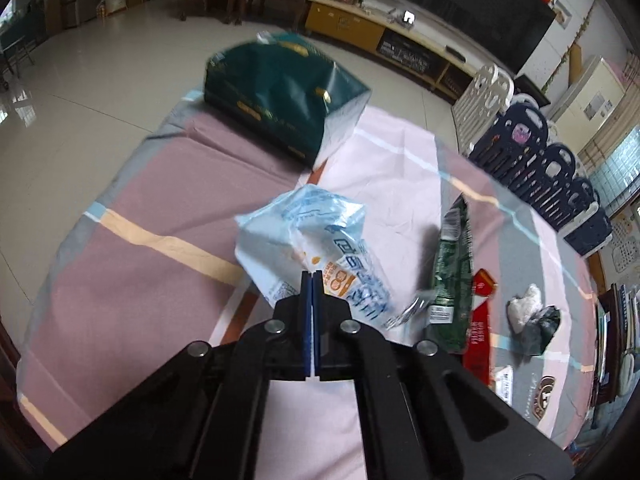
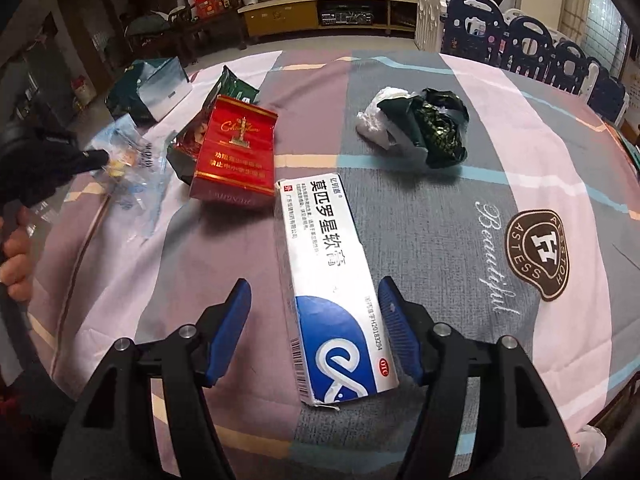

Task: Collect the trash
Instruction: 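Grasp the white medicine box with the right tool while the left tool grasps the clear wrapper, then carry the medicine box and clear wrapper to the wastebasket and release both, then grasp the dark green plastic bag with the right tool while the left tool grasps the red cigarette pack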

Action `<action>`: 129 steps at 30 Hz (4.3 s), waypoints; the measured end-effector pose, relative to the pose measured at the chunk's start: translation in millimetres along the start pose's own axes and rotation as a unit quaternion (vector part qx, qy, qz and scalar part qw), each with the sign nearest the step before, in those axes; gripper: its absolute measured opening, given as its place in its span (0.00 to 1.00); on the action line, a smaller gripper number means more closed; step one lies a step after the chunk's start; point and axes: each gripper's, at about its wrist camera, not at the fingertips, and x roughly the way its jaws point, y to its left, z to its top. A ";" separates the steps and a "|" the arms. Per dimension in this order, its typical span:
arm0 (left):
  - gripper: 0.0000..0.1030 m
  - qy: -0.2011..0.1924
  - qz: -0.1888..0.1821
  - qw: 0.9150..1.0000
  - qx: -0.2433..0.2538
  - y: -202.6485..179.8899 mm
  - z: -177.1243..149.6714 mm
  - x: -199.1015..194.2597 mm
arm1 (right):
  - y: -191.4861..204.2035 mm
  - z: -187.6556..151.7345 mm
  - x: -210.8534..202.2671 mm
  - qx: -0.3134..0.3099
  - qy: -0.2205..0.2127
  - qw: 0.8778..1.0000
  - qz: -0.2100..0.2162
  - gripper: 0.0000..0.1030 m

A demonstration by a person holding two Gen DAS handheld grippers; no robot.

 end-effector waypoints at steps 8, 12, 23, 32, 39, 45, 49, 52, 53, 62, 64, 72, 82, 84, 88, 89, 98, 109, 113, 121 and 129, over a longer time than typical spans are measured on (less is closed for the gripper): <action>0.01 -0.058 -0.026 0.998 0.007 -3.3 -18.0 -76.4 | 2.3 -10.2 1.4 0.007 0.002 1.000 0.011 0.39; 0.01 -0.068 -0.038 0.997 0.016 -0.9 -27.0 -100.9 | -1.0 -17.1 -22.9 0.012 -0.022 1.000 -0.002 0.39; 0.01 -0.126 -0.014 0.988 0.086 -21.5 -57.0 -168.3 | -13.7 -36.3 -119.4 0.018 -0.110 0.993 -0.036 0.39; 0.01 -0.153 -0.067 0.973 0.159 -60.0 -86.2 -222.7 | -34.6 -56.7 -192.1 0.033 -0.154 0.987 -0.035 0.39; 0.01 -0.155 -0.128 0.951 0.234 -107.0 -125.8 -251.2 | -76.2 -92.8 -243.8 0.061 -0.160 0.983 -0.074 0.39; 0.01 -0.036 -0.293 0.919 0.263 -145.4 -163.7 -244.7 | -116.8 -135.1 -274.3 0.090 -0.146 0.977 -0.126 0.39; 0.01 0.043 -0.347 0.889 0.296 -171.4 -199.9 -228.1 | -142.6 -160.0 -279.7 0.122 -0.129 0.974 -0.141 0.39; 0.01 0.096 -0.366 0.868 0.320 -188.7 -230.2 -214.3 | -153.5 -171.8 -278.1 0.136 -0.119 0.972 -0.148 0.39; 0.01 0.113 -0.368 0.860 0.335 -193.4 -242.0 -210.2 | -155.6 -174.5 -277.8 0.140 -0.117 0.972 -0.148 0.39; 0.52 0.147 -0.319 0.844 0.406 -208.6 -287.1 -183.2 | -157.0 -182.6 -264.8 0.146 -0.100 0.974 -0.143 0.39; 0.57 0.121 -0.295 0.860 0.397 -202.6 -274.9 -181.7 | -157.0 -184.4 -259.3 0.144 -0.089 0.976 -0.140 0.39; 0.63 0.084 -0.230 0.927 0.283 -155.6 -205.5 -159.6 | -156.2 -184.7 -245.6 0.180 -0.068 0.977 -0.096 0.57; 0.73 0.044 -0.118 0.983 0.136 -70.7 -131.6 -125.2 | -144.5 -166.3 -229.9 0.174 -0.069 0.979 -0.085 0.60; 0.74 0.038 -0.097 0.990 0.095 -45.5 -117.1 -116.7 | -139.4 -158.4 -220.1 0.172 -0.067 0.980 -0.075 0.60; 0.75 0.039 -0.093 0.994 0.040 -15.6 -101.1 -99.2 | -122.8 -141.1 -193.4 0.156 -0.060 0.985 -0.046 0.60; 0.76 0.040 -0.093 0.994 0.034 -13.0 -98.8 -95.1 | -119.2 -138.2 -186.8 0.152 -0.058 0.986 -0.041 0.60; 0.81 0.080 -0.113 0.989 0.060 -78.0 -72.8 -33.9 | -113.3 -82.6 -129.5 0.141 -0.062 0.988 -0.003 0.60; 0.37 0.078 -0.107 0.988 0.080 -100.4 -65.7 25.8 | -115.1 44.4 -47.7 0.066 -0.122 0.990 -0.019 0.75; 0.31 0.076 -0.130 0.986 0.070 -87.4 -66.9 26.1 | -102.2 75.2 -2.0 0.023 -0.103 0.994 -0.035 0.78; 0.28 0.083 -0.122 0.986 0.078 -91.5 -81.7 5.6 | -84.8 94.3 45.0 0.000 -0.069 0.997 -0.041 0.52; 0.24 0.052 -0.093 0.991 0.080 -78.8 -87.9 -40.8 | -69.6 51.9 -23.9 0.002 -0.077 0.997 -0.017 0.49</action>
